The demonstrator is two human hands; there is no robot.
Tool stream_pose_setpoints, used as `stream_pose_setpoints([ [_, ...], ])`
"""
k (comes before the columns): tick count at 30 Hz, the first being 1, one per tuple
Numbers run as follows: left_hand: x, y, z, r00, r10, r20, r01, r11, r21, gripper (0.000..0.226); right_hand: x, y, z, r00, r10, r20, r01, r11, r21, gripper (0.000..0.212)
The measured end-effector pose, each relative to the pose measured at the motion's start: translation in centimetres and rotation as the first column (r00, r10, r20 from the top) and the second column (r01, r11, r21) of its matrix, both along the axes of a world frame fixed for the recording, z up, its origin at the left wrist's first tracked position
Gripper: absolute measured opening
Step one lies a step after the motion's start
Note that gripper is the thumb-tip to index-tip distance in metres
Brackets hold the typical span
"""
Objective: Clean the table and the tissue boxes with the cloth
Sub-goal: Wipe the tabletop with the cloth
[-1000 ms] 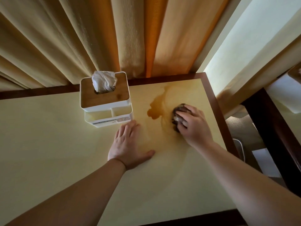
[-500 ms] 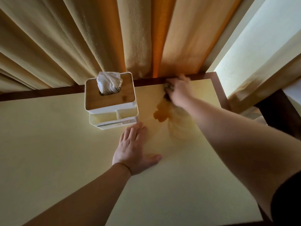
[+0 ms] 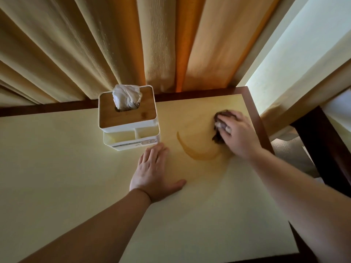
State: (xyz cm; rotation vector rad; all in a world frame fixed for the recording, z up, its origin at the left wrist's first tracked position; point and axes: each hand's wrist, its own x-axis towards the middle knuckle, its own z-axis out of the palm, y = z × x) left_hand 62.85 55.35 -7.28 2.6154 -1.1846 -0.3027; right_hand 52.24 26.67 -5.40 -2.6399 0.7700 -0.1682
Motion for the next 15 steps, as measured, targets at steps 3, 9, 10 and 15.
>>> stream_pose_setpoints([
  [3, 0.0, 0.1, -0.1, 1.0, 0.007, -0.004, -0.007, 1.0, -0.01, 0.112, 5.3, -0.9, 0.2, 0.996, -0.088, 0.002, 0.088, 0.996, 0.026, 0.042],
  [9, -0.2, 0.1, 0.1, 0.999, 0.026, -0.023, -0.026, 0.999, -0.022, 0.117, 10.7, 5.0, 0.5, 0.987, 0.161, 0.025, -0.163, 0.98, 0.111, 0.042],
  [10, -0.2, 0.2, 0.1, 0.999, 0.029, -0.028, -0.029, 0.999, -0.013, 0.119, 9.8, 6.1, 0.4, 0.977, 0.212, 0.031, -0.214, 0.97, 0.113, 0.042],
  [15, -0.2, 0.1, 0.2, 0.999, 0.021, -0.028, -0.02, 1.0, 0.015, 0.12, 1.0, 9.2, 0.4, 0.928, 0.369, 0.046, -0.372, 0.918, 0.142, 0.047],
])
